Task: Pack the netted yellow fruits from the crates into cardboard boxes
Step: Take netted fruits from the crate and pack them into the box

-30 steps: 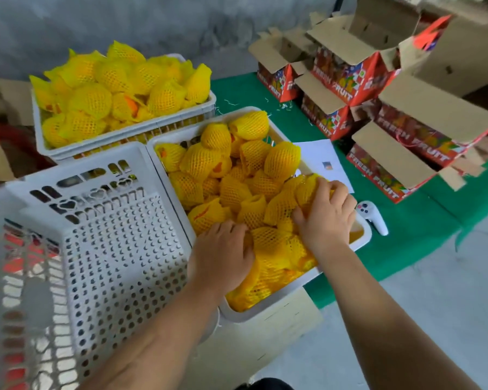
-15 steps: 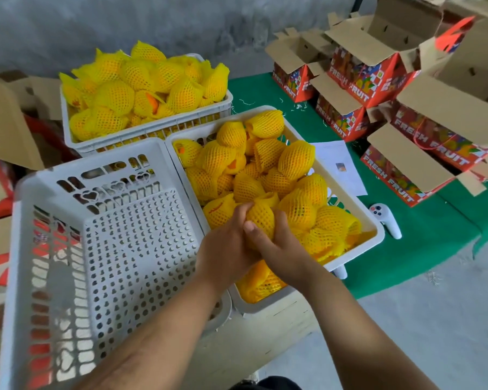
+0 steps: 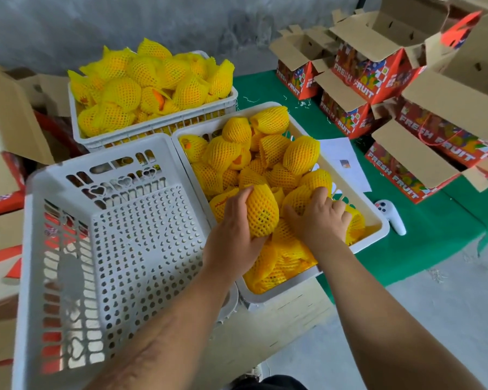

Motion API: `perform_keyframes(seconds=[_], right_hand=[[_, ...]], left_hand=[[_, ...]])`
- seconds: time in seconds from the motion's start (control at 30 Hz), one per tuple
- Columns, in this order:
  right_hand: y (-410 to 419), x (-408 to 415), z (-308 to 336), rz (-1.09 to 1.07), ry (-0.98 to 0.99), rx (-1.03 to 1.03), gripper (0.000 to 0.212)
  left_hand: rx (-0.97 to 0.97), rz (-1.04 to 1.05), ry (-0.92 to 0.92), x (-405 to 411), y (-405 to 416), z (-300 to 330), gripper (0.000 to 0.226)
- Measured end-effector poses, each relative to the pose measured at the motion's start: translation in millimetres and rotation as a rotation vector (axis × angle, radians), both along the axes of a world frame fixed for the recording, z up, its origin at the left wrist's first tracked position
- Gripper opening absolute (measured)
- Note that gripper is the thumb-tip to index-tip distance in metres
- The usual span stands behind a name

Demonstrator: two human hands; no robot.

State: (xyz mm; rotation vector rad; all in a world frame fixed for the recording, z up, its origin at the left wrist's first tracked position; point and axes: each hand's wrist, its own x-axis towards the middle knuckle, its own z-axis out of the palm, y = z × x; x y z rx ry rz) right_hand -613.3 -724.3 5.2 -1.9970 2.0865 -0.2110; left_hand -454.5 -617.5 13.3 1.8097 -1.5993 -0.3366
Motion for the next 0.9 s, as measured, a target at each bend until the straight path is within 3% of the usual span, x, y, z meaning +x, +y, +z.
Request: perform_keyframes(seconds=[0.17,0.27,0.4,0.5,0.57,0.7,0.77,0.83,0.9], right_hand=[[6.4,-2.1,10.7,0.045,-0.057,0.065,0.077],[26.3,6.9,21.7,0.107,-0.241,0.111,0.068],[50.5,16.0,24.3,0.204,-0.401,-0.004,0.069],[52.6,12.4,33.2,0.150,-0.605,-0.085,0.096],[57.9,11.0,41.4,0.194,-0.632,-0.136,0.115],[76.0,20.0,63.1,0.279,-0.714,-0.138,0.123],[89.2,31.4,75.3,0.362,-0.790,-0.080,0.118],[110.4,48.8,86.2,0.427,-1.000,0.031,0.106],[136.7,71.8,93.5,0.440,-1.177,0.137,0.086]], left_hand=[[0.013,-0.007,0.027,-0.3,0.0,1.7,0.095],[0.036,0.023,0.091,-0.9,-0.5,3.9,0.095],[0.025,0.042,0.164,0.4,-1.7,4.7,0.092],[0.060,0.025,0.197,1.0,-1.1,8.5,0.091],[0.133,-0.006,0.245,5.8,-1.4,13.9,0.090],[0.211,-0.195,0.860,26.2,20.0,32.9,0.082],[0.172,-0.171,1.067,34.8,40.2,44.1,0.085],[0.063,-0.052,1.162,47.6,65.1,51.8,0.085],[-0.032,0.027,1.099,71.5,97.1,58.4,0.074]])
